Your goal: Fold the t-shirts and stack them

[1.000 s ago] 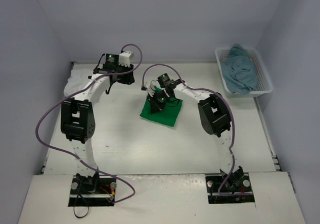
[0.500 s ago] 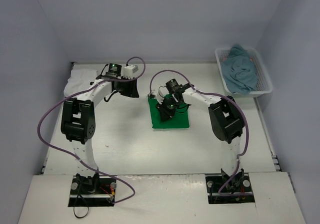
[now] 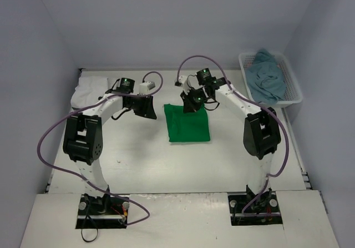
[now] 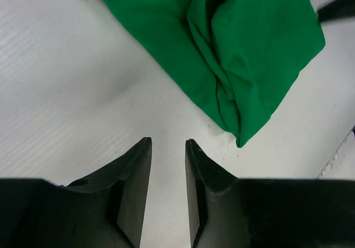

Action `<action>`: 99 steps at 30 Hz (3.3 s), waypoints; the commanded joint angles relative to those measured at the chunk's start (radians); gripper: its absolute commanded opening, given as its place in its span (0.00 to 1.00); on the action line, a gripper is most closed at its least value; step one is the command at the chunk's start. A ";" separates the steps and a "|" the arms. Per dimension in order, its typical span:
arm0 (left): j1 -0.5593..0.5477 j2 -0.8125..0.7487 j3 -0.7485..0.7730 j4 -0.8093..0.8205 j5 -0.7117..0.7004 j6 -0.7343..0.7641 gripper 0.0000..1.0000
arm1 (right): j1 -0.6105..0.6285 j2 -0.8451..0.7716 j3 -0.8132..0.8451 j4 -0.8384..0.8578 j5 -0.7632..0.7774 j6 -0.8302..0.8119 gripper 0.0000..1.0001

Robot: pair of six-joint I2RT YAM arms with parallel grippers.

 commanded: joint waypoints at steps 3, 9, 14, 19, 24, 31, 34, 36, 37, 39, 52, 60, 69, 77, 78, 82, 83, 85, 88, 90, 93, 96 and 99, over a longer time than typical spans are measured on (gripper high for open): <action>-0.016 -0.041 -0.009 0.025 0.039 0.014 0.25 | -0.020 0.102 0.154 0.011 -0.015 0.024 0.00; -0.016 -0.012 -0.016 0.042 0.042 -0.022 0.25 | -0.017 0.222 0.296 0.013 -0.041 0.053 0.00; -0.016 0.005 -0.012 0.047 0.048 -0.027 0.25 | 0.021 0.265 0.321 0.024 -0.048 0.064 0.00; -0.017 0.023 -0.019 0.059 0.065 -0.042 0.25 | 0.050 0.297 0.298 0.057 -0.029 0.069 0.00; -0.017 0.049 -0.035 0.077 0.088 -0.059 0.25 | 0.061 0.346 0.292 0.071 -0.014 0.066 0.00; -0.036 0.105 -0.040 0.089 0.120 -0.081 0.35 | 0.064 0.351 0.273 0.080 0.014 0.054 0.00; -0.059 0.120 -0.043 0.099 0.125 -0.088 0.36 | 0.061 0.326 0.260 0.082 0.021 0.054 0.01; -0.073 0.129 -0.040 0.106 0.128 -0.101 0.36 | 0.053 0.290 0.243 0.083 0.011 0.058 0.03; -0.076 0.131 -0.037 0.106 0.129 -0.104 0.36 | 0.050 0.274 0.237 0.085 0.008 0.061 0.03; -0.086 0.132 -0.029 0.108 0.138 -0.111 0.37 | 0.041 0.237 0.218 0.085 0.000 0.061 0.06; -0.100 0.161 -0.040 0.165 0.209 -0.153 0.42 | -0.053 -0.062 0.017 0.079 -0.025 0.032 0.26; -0.116 0.229 -0.060 0.263 0.279 -0.242 0.47 | -0.047 -0.050 -0.062 0.062 0.004 -0.003 0.05; -0.136 0.250 -0.069 0.333 0.313 -0.314 0.51 | -0.042 0.059 -0.084 0.057 0.002 -0.035 0.01; -0.139 0.246 -0.094 0.343 0.316 -0.315 0.52 | -0.016 0.136 -0.104 0.059 -0.002 -0.045 0.00; -0.137 0.241 -0.098 0.343 0.318 -0.314 0.52 | -0.013 0.139 -0.104 0.060 0.000 -0.045 0.00; -0.137 0.232 -0.118 0.353 0.323 -0.314 0.52 | -0.008 0.145 -0.101 0.060 0.005 -0.046 0.00; -0.133 0.229 -0.124 0.353 0.324 -0.312 0.52 | -0.007 0.145 -0.101 0.060 0.005 -0.048 0.00; -0.128 0.226 -0.132 0.358 0.329 -0.312 0.52 | -0.007 0.147 -0.102 0.060 0.006 -0.048 0.00; -0.108 0.215 -0.149 0.361 0.333 -0.311 0.52 | -0.005 0.145 -0.107 0.060 0.005 -0.051 0.00; -0.090 0.204 -0.166 0.364 0.336 -0.311 0.52 | -0.004 0.144 -0.110 0.060 0.009 -0.052 0.00; -0.039 0.195 -0.204 0.390 0.344 -0.334 0.52 | -0.004 0.142 -0.110 0.060 0.008 -0.054 0.00; 0.030 0.185 -0.256 0.481 0.352 -0.406 0.52 | 0.001 0.136 -0.113 0.059 0.008 -0.054 0.00; 0.076 0.181 -0.282 0.546 0.347 -0.481 0.57 | 0.004 0.134 -0.112 0.060 0.011 -0.054 0.00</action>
